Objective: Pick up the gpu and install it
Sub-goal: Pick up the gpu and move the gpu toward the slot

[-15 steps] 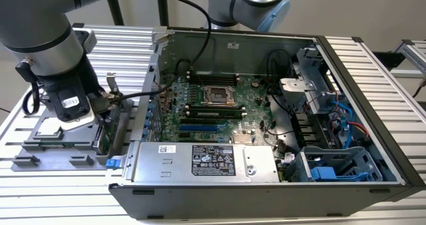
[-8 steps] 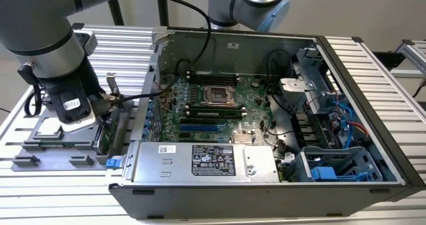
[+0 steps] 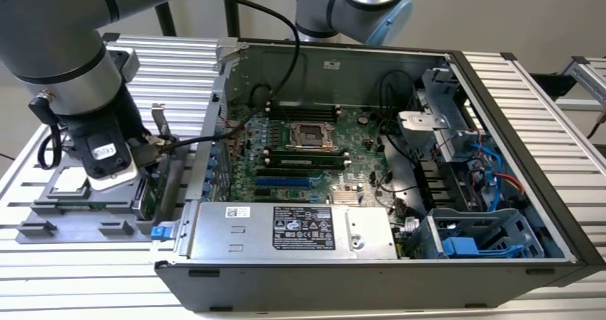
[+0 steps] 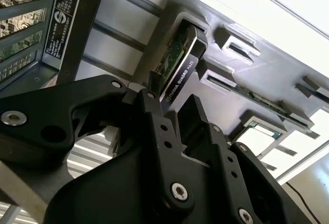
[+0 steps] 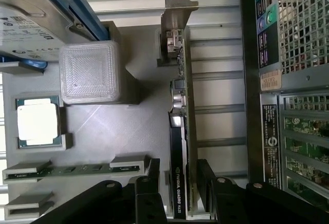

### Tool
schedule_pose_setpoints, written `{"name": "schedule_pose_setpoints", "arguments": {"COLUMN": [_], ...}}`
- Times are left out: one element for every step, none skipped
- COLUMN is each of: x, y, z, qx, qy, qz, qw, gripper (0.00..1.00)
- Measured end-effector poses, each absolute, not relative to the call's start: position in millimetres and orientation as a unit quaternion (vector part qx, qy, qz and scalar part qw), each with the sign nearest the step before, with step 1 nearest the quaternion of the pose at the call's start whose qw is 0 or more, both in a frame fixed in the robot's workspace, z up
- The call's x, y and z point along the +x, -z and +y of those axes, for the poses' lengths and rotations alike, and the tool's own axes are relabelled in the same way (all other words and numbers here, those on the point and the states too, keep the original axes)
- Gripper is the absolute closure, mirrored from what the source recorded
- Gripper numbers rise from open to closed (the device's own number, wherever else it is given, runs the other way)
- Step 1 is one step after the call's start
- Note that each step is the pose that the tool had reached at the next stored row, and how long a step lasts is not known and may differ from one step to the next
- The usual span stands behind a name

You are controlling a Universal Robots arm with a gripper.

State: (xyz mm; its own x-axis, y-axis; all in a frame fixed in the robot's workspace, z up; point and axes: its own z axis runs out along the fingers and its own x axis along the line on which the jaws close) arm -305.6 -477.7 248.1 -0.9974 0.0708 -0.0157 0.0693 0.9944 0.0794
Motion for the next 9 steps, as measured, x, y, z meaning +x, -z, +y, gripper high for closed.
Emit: {"name": "schedule_pose_setpoints", "arguments": {"x": [-305.6,-305.6,-305.6,-305.6,-305.6,-305.6,-305.6,-305.6,-305.6], "y": [-247.4,-246.9,-246.3,-245.7,-245.1,-244.5,-243.9,-243.4,-242.9], "z": [-477.7,-477.7,-477.7,-477.7,-477.7,-477.7,-477.7,-477.7,-477.7], "qx": [0.035,0.035,0.035,0.035,0.035,0.035,0.035,0.035,0.035], "qy": [-0.039,-0.039,-0.039,-0.039,-0.039,-0.039,-0.039,-0.039,-0.039], "qz": [0.999,0.999,0.999,0.999,0.999,0.999,0.999,0.999,0.999], "qw": [0.009,0.009,0.009,0.009,0.009,0.009,0.009,0.009,0.009], "gripper": [0.00,0.00,0.00,0.00,0.00,0.00,0.00,0.00,0.00]}}
